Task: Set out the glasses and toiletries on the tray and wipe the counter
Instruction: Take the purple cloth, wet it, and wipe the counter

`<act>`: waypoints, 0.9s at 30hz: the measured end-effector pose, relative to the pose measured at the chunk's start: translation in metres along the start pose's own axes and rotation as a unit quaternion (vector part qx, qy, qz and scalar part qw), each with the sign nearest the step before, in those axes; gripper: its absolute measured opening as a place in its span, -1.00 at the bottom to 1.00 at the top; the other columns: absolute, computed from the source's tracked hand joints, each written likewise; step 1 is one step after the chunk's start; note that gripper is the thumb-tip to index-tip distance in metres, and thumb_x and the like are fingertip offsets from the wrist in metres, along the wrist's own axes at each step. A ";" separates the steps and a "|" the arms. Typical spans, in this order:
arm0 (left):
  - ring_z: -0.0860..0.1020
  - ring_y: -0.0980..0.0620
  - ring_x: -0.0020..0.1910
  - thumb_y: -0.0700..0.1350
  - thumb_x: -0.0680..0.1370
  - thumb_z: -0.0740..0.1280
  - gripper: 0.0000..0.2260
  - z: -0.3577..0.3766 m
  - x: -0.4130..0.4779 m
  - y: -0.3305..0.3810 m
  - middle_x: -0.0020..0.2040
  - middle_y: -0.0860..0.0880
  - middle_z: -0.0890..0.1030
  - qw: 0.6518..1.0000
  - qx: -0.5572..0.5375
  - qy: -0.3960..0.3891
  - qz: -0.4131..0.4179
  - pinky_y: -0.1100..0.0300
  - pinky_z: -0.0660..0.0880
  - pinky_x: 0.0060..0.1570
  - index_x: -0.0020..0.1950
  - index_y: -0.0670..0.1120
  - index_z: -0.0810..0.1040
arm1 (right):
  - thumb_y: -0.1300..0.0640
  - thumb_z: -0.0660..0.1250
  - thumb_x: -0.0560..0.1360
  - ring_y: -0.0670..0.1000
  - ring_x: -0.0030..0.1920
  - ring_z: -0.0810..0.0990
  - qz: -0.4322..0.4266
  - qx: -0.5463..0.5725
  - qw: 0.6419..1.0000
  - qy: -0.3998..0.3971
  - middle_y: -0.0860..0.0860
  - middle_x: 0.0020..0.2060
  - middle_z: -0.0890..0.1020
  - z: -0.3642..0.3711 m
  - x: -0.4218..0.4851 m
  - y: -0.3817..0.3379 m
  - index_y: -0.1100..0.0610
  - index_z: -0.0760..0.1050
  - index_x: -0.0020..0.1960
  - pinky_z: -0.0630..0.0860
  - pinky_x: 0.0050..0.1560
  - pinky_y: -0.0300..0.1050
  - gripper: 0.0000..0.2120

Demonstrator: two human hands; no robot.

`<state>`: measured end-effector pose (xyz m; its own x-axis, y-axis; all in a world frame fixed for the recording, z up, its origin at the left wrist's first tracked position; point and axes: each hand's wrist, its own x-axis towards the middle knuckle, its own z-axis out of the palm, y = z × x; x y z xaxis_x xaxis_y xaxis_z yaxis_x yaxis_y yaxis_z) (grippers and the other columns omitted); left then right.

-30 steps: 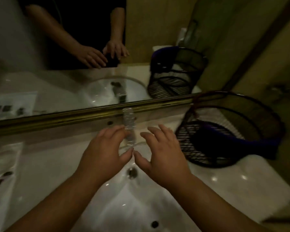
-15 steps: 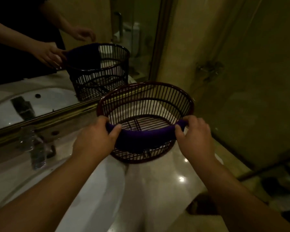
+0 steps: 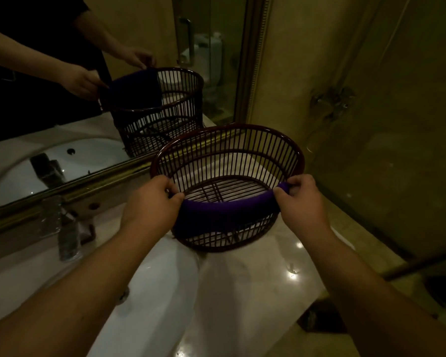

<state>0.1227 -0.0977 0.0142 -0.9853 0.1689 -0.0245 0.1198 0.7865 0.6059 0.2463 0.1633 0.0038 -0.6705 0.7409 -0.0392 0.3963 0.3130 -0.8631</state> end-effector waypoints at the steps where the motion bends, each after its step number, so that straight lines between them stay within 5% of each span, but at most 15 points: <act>1: 0.61 0.01 -0.20 0.01 0.56 0.41 -0.89 0.000 0.000 0.000 -0.15 0.03 0.63 0.999 -0.037 -0.014 0.000 0.12 0.53 -0.36 -0.08 0.15 0.50 | 0.09 0.42 0.55 -0.13 -0.07 0.62 0.007 0.013 1.000 -0.006 -0.13 0.01 0.60 0.000 -0.001 -0.002 -0.14 0.37 0.21 0.49 -0.46 -0.41 -0.67; 4: 0.63 0.01 -0.08 -0.14 0.53 0.43 -0.80 -0.006 0.000 -0.005 -0.06 0.03 0.63 0.989 -0.128 -0.067 -0.013 0.01 0.67 -0.19 -0.02 0.16 0.52 | 0.13 0.43 0.52 -0.06 -0.02 0.65 0.025 0.029 0.998 -0.055 -0.11 0.04 0.61 0.000 -0.005 -0.007 -0.15 0.42 0.30 0.55 -0.42 -0.35 -0.58; 10: 0.56 0.18 -0.03 -0.14 0.57 0.41 -0.70 -0.036 -0.008 -0.033 0.09 0.22 0.56 0.980 -0.101 -0.166 0.049 0.30 0.52 -0.22 0.11 0.29 0.58 | 0.12 0.38 0.51 -0.08 -0.02 0.67 -0.038 -0.072 0.987 -0.141 -0.14 0.02 0.65 0.000 -0.036 -0.014 -0.16 0.52 0.32 0.69 -0.19 -0.16 -0.59; 14: 0.56 0.05 0.16 -0.07 0.60 0.38 -0.68 -0.067 -0.015 -0.058 0.29 0.06 0.59 0.991 0.037 -0.092 0.093 0.18 0.45 0.01 0.34 0.18 0.58 | 0.08 0.36 0.54 -0.11 -0.07 0.65 -0.094 -0.145 0.976 -0.130 -0.18 -0.07 0.65 0.017 -0.063 -0.035 -0.22 0.56 0.22 0.71 -0.17 -0.06 -0.70; 18: 0.49 0.09 0.00 -0.04 0.63 0.34 -0.80 -0.109 -0.026 -0.101 0.05 0.10 0.53 0.989 0.099 -0.014 0.111 0.14 0.41 -0.05 0.21 0.13 0.66 | 0.05 0.41 0.54 -0.13 -0.15 0.63 -0.146 -0.171 0.969 -0.104 -0.19 -0.15 0.62 0.053 -0.088 -0.068 -0.20 0.56 0.07 0.70 -0.26 -0.07 -0.83; 22: 0.47 0.09 -0.06 -0.01 0.62 0.33 -0.85 -0.151 -0.041 -0.155 0.02 0.08 0.53 0.990 0.081 0.080 0.080 0.12 0.38 -0.09 0.13 0.09 0.66 | -0.01 0.46 0.51 -0.21 -0.22 0.55 -0.228 -0.221 0.943 -0.102 -0.23 -0.23 0.56 0.099 -0.117 -0.097 -0.18 0.53 -0.03 0.57 -0.29 -0.17 -0.87; 27: 0.49 0.08 -0.02 -0.02 0.60 0.36 -0.89 -0.201 -0.069 -0.235 0.04 0.09 0.46 0.985 0.077 0.150 0.044 0.13 0.41 -0.03 0.07 0.05 0.66 | -0.03 0.47 0.47 -0.10 0.00 0.46 -0.338 -0.243 0.896 -0.153 -0.16 -0.06 0.50 0.171 -0.164 -0.123 -0.15 0.54 -0.10 0.37 0.02 -0.17 -0.90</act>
<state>0.1376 -0.4136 0.0329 -0.9590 0.0761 0.2731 0.2011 0.8615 0.4663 0.1999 -0.0986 0.0303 -0.9714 0.1102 0.2103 0.0112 0.9060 -0.4231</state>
